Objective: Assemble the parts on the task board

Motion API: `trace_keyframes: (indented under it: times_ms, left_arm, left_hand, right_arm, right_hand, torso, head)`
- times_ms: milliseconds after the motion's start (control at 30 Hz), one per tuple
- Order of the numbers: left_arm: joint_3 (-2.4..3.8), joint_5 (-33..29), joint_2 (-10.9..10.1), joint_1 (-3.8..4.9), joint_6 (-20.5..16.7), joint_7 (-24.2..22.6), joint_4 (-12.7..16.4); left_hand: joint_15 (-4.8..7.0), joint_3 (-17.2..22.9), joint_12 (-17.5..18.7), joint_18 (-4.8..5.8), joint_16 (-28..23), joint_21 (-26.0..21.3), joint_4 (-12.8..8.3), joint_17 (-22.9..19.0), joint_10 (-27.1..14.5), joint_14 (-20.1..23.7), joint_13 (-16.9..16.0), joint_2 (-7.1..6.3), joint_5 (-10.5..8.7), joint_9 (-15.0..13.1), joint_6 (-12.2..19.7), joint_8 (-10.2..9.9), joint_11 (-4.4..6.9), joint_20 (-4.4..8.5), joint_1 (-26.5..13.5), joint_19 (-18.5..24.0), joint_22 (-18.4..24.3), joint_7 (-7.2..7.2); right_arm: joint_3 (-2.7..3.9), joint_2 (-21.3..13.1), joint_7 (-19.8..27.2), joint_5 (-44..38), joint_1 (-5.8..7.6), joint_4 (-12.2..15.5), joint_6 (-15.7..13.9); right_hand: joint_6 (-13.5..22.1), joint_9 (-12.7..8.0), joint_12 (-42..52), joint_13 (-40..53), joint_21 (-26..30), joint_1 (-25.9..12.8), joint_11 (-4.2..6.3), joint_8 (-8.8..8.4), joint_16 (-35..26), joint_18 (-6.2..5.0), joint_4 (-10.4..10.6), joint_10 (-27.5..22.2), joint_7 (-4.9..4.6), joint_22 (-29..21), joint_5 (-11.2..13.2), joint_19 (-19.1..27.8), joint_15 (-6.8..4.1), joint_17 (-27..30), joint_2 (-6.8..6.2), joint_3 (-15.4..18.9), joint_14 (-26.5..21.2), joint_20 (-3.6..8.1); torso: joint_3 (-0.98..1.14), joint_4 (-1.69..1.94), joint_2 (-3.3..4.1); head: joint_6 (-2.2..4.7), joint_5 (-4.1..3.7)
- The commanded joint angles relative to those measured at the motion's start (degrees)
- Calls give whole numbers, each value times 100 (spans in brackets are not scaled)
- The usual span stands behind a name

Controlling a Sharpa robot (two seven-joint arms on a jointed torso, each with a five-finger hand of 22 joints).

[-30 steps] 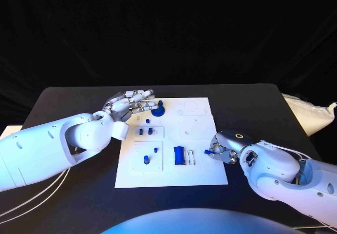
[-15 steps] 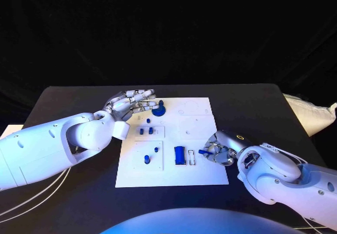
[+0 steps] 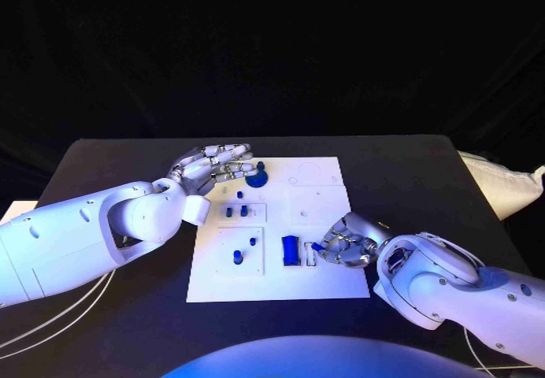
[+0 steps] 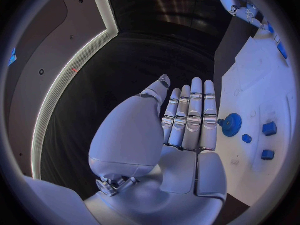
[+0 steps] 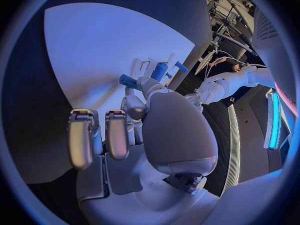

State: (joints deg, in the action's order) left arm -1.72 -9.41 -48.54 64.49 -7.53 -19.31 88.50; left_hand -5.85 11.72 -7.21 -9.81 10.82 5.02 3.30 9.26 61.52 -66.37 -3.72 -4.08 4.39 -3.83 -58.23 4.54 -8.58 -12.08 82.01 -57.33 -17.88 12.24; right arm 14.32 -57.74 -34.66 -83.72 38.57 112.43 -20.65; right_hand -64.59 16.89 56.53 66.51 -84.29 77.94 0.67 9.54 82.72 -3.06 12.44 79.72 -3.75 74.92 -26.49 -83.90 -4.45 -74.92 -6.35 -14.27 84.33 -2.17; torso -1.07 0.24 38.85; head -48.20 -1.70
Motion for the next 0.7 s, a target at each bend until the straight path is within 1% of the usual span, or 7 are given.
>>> trace_keyframes:
  times_ms: [33,133,233,367,500,533,700]
  left_arm:
    - [4,21,12,1,112,-37,16]
    - [4,21,14,1,114,-36,15]
    - [4,21,16,1,116,-36,15]
    - [4,21,17,1,117,-33,15]
    - [4,21,19,1,123,-26,17]
    - [4,21,19,1,121,-24,18]
    - [4,21,20,1,136,-14,42]
  left_hand:
    - [9,24,27,-74,-28,33,6,-10,1,-35,-8,32,18,-4,26,-4,-20,-7,-45,-49,5,-20]
    - [9,24,27,-74,-28,33,6,-10,1,-35,-8,32,18,-4,26,-4,-20,-7,-45,-49,5,-20]
    - [9,24,27,-74,-28,33,6,-10,1,-35,-8,32,18,-4,26,-4,-20,-7,-45,-49,5,-20]
    - [9,24,27,-74,-28,33,6,-10,1,-35,-8,32,18,-4,26,-4,-20,-7,-45,-49,5,-20]
    - [9,24,27,-74,-28,33,6,-10,1,-35,-8,32,18,-4,26,-4,-20,-7,-45,-49,5,-20]
    - [9,24,27,-74,-28,33,6,-10,1,-35,-8,32,18,-4,26,-4,-20,-7,-45,-49,5,-20]
    - [9,24,27,-74,-28,33,6,-10,1,-35,-8,32,18,-4,26,-4,-20,-7,-45,-49,5,-20]
  right_arm:
    - [-2,67,23,333,0,-42,195]
    - [-3,132,23,339,0,-82,237]
    - [-3,187,17,294,0,-110,237]
    - [-4,230,9,222,0,-128,258]
    - [-4,246,-3,111,0,-146,456]
    - [-4,248,-4,71,0,-146,527]
    - [-4,264,-7,-73,0,-149,734]
  right_hand:
    - [-54,18,1,-3,-15,-85,12,-2,24,92,62,38,-7,639,-36,-174,-11,-387,10,10,362,49]
    - [-60,30,-8,-8,-16,-153,13,-1,26,92,96,46,-5,641,-45,-175,-12,-392,15,26,363,51]
    - [-68,46,-18,-13,-20,-280,12,0,30,94,168,58,-5,647,-35,-177,-10,-398,20,74,364,51]
    - [-84,70,-21,-13,-23,-449,14,4,41,95,265,78,0,653,-21,-180,-12,-416,35,168,368,52]
    - [-99,93,-41,-24,-26,-602,18,4,49,96,361,90,6,659,6,-182,-15,-430,83,254,370,53]
    - [-107,100,-31,-16,-31,-656,19,5,55,98,384,101,9,666,9,-186,-17,-440,94,287,372,53]
    - [-136,123,-19,-8,-52,-772,29,12,77,105,403,127,22,700,8,-203,-24,-475,128,372,379,55]
  torso:
    - [1,2,-1]
    - [5,1,-1]
    - [5,5,-2]
    - [3,2,2]
    - [1,4,1]
    - [4,2,0]
    - [5,-8,3]
  head:
    - [-3,-3]
    - [-2,6]
    - [-2,5]
    - [-2,12]
    - [-8,15]
    - [-10,17]
    - [-20,17]
